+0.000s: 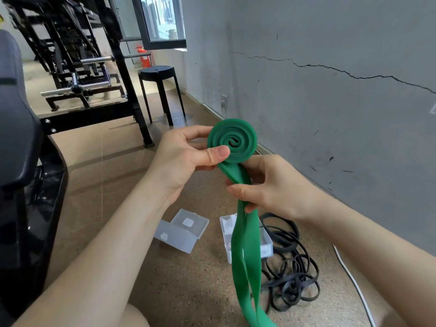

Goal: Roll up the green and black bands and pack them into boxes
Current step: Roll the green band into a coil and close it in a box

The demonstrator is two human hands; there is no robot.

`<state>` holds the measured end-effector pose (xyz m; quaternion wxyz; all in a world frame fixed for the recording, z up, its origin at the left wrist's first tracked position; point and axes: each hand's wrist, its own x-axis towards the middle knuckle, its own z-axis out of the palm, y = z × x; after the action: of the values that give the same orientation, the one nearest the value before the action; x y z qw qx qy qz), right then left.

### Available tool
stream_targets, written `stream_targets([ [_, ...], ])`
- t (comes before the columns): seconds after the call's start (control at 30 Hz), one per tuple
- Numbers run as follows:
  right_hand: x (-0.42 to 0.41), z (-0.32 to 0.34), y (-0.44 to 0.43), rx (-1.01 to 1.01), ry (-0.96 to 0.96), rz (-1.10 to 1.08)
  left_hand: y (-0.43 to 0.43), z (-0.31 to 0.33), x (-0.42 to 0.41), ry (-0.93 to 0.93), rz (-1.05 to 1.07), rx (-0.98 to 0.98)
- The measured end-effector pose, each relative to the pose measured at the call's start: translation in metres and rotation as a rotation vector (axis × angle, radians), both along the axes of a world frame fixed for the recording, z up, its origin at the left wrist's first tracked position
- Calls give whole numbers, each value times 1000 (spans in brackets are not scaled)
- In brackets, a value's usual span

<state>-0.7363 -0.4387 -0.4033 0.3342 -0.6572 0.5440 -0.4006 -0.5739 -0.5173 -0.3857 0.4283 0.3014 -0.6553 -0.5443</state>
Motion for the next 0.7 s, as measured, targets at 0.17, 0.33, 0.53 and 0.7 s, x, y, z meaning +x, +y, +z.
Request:
stream_targets([
  [0.17, -7, 5, 0, -91, 71, 20, -5, 3, 9, -27, -30, -14],
  [0.33, -13, 11, 3, 153, -235, 75, -7, 8, 14, -138, -88, -129],
  [0.53, -5, 13, 8, 98, -173, 27, -6, 15, 21, -353, -136, -260],
  [0.7, 0, 11, 5, 31, -340, -1, -5, 7, 16, -178, -124, -145],
])
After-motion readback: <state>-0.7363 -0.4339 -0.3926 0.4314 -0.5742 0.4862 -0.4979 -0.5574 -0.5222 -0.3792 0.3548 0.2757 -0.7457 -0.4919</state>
